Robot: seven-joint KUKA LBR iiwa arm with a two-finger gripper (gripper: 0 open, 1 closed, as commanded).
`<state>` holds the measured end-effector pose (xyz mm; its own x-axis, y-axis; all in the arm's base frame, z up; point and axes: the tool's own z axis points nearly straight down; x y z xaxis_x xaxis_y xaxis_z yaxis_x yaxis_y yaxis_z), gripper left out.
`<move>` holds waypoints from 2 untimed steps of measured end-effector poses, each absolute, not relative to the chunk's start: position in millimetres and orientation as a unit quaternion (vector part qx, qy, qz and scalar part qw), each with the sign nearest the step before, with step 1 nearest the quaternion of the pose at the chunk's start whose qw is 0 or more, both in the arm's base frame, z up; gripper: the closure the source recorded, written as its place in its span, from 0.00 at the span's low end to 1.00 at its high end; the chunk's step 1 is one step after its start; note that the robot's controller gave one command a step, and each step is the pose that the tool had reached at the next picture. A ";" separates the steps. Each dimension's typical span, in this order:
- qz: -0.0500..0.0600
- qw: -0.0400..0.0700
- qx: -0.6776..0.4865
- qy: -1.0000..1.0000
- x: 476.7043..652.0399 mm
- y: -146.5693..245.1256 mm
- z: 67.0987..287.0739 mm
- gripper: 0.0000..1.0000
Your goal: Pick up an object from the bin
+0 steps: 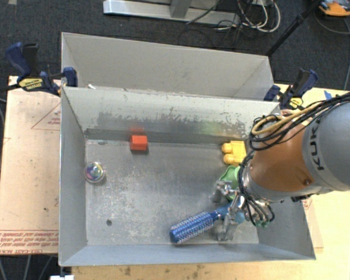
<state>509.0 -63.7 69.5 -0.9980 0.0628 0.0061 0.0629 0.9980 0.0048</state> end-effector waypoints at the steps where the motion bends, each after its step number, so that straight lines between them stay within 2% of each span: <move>1: 0.000 0.000 -0.033 -0.999 510.3 -67.4 73.5 1.00; 2: 0.000 0.000 -0.033 -0.999 510.3 -67.5 73.5 0.00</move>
Offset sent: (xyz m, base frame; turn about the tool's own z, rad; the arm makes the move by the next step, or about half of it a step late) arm 0.0000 0.0000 0.0000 0.0000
